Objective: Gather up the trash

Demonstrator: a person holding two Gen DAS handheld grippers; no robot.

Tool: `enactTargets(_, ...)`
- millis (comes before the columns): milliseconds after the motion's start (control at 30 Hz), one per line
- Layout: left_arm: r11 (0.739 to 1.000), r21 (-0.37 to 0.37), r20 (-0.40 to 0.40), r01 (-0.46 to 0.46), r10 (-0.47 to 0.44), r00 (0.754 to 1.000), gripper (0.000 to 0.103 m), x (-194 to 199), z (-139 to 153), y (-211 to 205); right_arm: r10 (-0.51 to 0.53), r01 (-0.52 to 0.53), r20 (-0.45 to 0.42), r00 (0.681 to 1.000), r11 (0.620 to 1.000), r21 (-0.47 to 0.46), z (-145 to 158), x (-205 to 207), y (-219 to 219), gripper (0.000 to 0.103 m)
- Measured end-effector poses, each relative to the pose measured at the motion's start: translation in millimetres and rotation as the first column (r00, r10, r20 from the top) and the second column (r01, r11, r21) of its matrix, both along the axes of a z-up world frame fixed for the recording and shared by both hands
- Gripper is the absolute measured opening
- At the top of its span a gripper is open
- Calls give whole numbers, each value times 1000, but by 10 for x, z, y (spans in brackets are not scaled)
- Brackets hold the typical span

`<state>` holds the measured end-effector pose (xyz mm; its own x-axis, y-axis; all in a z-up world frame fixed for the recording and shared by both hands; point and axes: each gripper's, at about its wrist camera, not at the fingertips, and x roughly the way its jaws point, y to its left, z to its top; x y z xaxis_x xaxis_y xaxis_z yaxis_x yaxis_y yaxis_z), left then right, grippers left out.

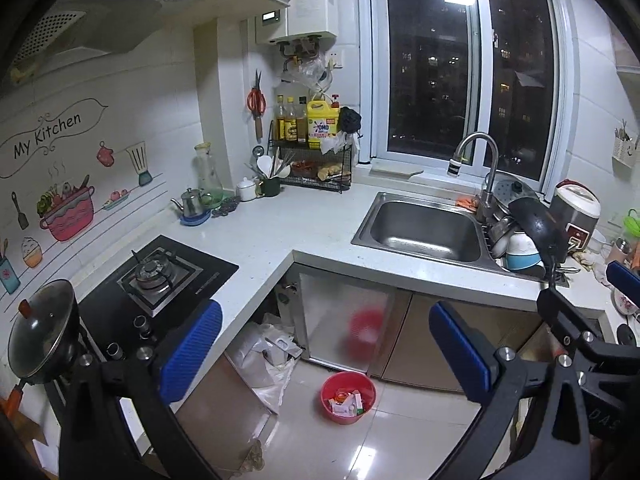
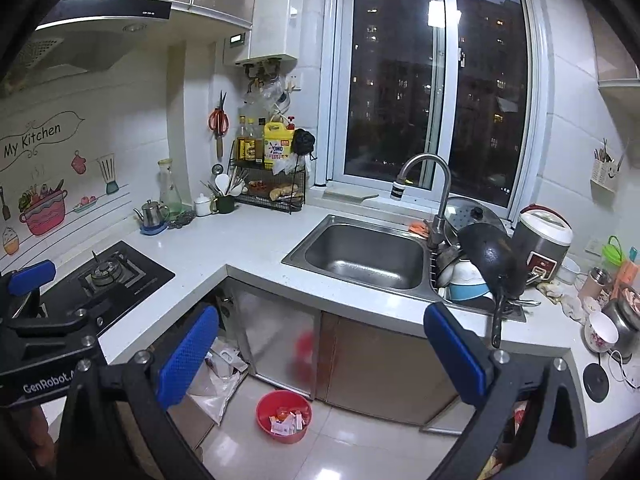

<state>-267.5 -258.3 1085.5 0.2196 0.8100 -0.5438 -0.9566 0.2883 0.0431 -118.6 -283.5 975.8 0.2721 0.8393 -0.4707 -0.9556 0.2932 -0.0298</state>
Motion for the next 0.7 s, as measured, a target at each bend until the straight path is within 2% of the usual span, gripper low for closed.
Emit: enactTargets(700,1000,-17,-3,21,-21,1000,103,-43,23,75,-48,48,3,999,999,1,-33,-102,-63,103)
